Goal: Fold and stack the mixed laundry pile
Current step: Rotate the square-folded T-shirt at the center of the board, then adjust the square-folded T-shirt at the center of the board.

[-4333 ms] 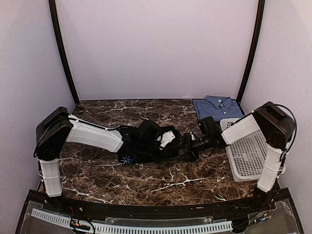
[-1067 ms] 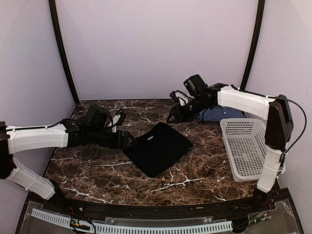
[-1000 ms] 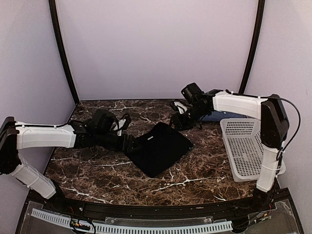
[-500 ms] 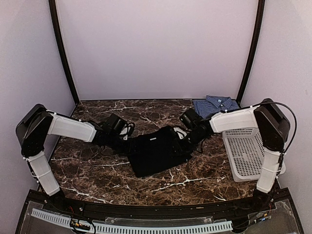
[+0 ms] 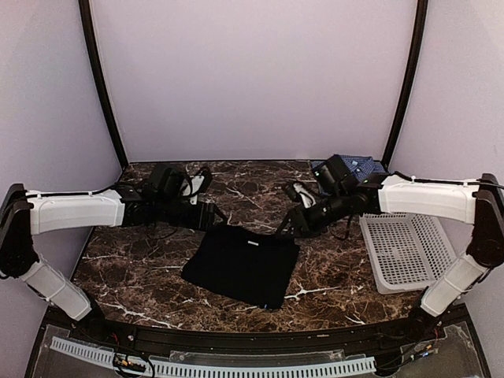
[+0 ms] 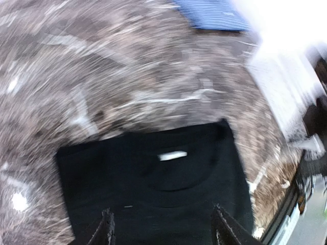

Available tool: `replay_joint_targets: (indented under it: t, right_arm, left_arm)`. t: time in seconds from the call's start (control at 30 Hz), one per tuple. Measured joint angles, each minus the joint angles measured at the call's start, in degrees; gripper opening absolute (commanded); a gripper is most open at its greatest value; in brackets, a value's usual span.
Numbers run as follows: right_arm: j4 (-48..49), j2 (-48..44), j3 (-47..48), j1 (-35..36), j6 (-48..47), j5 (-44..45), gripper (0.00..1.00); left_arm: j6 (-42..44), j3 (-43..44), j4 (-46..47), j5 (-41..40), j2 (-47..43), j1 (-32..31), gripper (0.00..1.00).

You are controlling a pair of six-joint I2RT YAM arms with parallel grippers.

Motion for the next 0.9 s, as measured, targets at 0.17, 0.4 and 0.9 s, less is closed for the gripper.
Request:
replay_joint_targets:
  t: [0.17, 0.4, 0.9]
  right_arm:
    - [-0.66, -4.15, -0.81, -11.74, -2.47, 2.29, 0.35]
    - [-1.44, 2.73, -4.42, -15.39, -5.33, 1.73, 0.31]
    - [4.85, 11.96, -2.49, -16.00, -5.55, -6.75, 0.31]
  left_arm:
    - [5.20, 1.25, 2.54, -0.79, -2.89, -10.80, 0.57]
    - [10.25, 4.22, 3.10, -1.79, 8.28, -23.02, 0.53]
    - [11.13, 6.32, 4.48, -2.54, 18.05, -27.45, 0.51]
